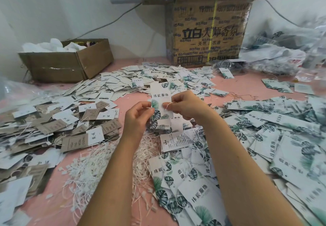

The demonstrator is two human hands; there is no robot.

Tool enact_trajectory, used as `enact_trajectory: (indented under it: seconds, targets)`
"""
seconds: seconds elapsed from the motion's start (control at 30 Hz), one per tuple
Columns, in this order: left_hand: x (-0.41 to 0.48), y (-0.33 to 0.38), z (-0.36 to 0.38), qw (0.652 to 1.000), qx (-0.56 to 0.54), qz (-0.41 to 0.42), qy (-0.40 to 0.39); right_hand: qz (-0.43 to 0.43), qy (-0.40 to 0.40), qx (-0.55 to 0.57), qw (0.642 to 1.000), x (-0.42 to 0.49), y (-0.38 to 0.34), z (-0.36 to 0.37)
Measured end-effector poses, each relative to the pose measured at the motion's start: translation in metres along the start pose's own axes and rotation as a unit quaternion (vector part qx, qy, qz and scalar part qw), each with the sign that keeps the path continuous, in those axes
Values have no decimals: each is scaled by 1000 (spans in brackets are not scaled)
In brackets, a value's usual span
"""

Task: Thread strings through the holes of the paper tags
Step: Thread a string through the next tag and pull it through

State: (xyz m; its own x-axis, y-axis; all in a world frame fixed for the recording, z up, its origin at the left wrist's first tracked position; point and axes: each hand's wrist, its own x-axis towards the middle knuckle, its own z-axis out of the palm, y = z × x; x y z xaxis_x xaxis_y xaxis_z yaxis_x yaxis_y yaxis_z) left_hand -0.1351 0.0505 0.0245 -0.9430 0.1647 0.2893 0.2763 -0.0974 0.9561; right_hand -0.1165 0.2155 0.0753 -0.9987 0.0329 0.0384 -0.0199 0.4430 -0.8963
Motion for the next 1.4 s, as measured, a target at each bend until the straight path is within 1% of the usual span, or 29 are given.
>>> enact_trajectory:
  seconds: [0.07, 0.13, 0.27, 0.37, 0.43, 0.57, 0.73, 0.87, 1.0, 1.17, 1.23, 1.33, 1.4]
  targets:
    - [-1, 1, 2, 1000, -6, -1, 3, -5, -11, -8, 1000, 0, -1, 1]
    - [1, 2, 3, 1000, -10, -7, 27, -7, -13, -21, 1000, 0, -3, 0]
    - [2, 3, 3, 998, -27, -17, 51, 20, -15, -37, 999, -1, -8, -5]
    - [1, 5, 2, 998, -22, -20, 61, 30, -44, -51, 997, -4, -12, -12]
    - [0, 6, 3, 997, -22, -24, 63, 36, -64, -50, 996, -7, -14, -14]
    - [-2, 8, 3, 998, -16, -16, 53, 32, -79, -48, 995, -11, -19, -19]
    - [-3, 9, 5, 999, -26, -23, 40, 52, -110, -80, 989, -15, -23, -19]
    - [-2, 10, 4, 998, -44, -33, 42, 69, -117, -105, 985, -17, -25, -20]
    - [-2, 10, 4, 998, -40, -37, 41, 37, -91, -77, 992, -17, -26, -20]
    - [-3, 11, 4, 999, -18, -29, 36, -73, -17, -4, 997, -15, -26, -13]
    - [-4, 11, 4, 999, -22, -25, 31, -100, 16, 34, 994, -13, -25, -9]
    - [-4, 13, 5, 999, -37, -22, 25, -114, 59, 51, 990, -11, -25, -6]
    - [-4, 14, 5, 998, -53, -22, 24, -111, 73, 46, 990, -11, -26, -5]
